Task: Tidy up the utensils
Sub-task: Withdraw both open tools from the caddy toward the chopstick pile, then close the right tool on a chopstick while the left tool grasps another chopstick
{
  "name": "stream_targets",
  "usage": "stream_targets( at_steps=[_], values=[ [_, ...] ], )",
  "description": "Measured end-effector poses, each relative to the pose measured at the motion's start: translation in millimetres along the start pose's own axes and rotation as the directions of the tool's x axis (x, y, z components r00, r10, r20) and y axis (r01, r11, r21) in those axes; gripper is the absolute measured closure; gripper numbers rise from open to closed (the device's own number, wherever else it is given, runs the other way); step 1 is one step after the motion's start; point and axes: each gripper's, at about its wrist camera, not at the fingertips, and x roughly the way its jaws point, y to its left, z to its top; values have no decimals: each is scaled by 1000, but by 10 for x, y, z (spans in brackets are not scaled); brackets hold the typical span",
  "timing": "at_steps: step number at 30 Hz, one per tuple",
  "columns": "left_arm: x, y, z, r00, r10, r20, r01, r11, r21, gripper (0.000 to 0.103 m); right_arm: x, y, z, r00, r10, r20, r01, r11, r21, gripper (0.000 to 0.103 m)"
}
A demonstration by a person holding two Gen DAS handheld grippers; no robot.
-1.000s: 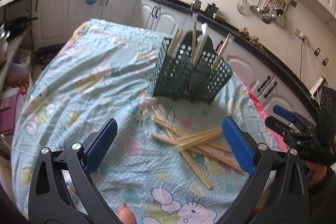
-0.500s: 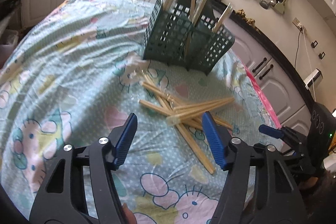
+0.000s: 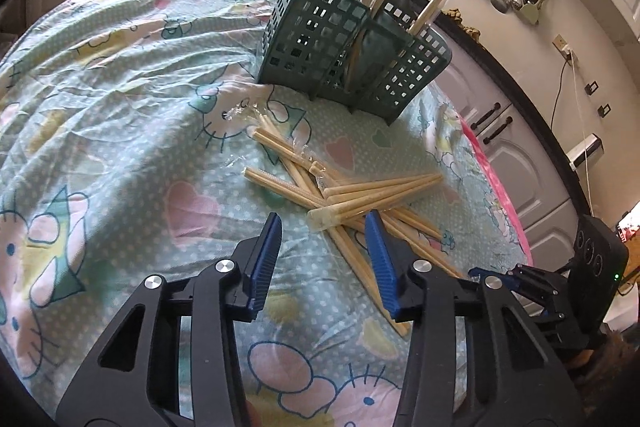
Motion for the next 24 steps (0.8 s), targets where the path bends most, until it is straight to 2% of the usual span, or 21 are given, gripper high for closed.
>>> stream_targets(
  at_steps=[5,7,11,14,17,19,24],
  values=[
    [79,8,7,1000,-9,-14,9,1000,-2,72,-14,-43,-10,1000,6,-3,-6,1000,11,73],
    [94,12,5,1000,-20,-17,20,1000,-9,76,-17,-36,-17,1000,4,-7,-4,1000,3,84],
    [105,-6,15,999,-36,-14,36,999,-1,81,-42,-12,-29,1000,7,-13,-8,1000,-17,89],
    [103,-12,39,999,-49,-6,49,999,-1,83,-65,49,-39,1000,1,-8,-1,999,-46,91],
    [108,-10,53,998,-55,-8,55,999,0,91,-86,82,-32,1000,-6,-2,6,998,-61,92],
    [104,-10,53,998,-59,-10,59,998,-3,92,-99,83,-21,1000,-12,5,12,998,-63,93],
    [-29,-72,98,995,-96,15,96,995,1,97,-213,82,48,998,-25,56,28,998,-60,95]
  ],
)
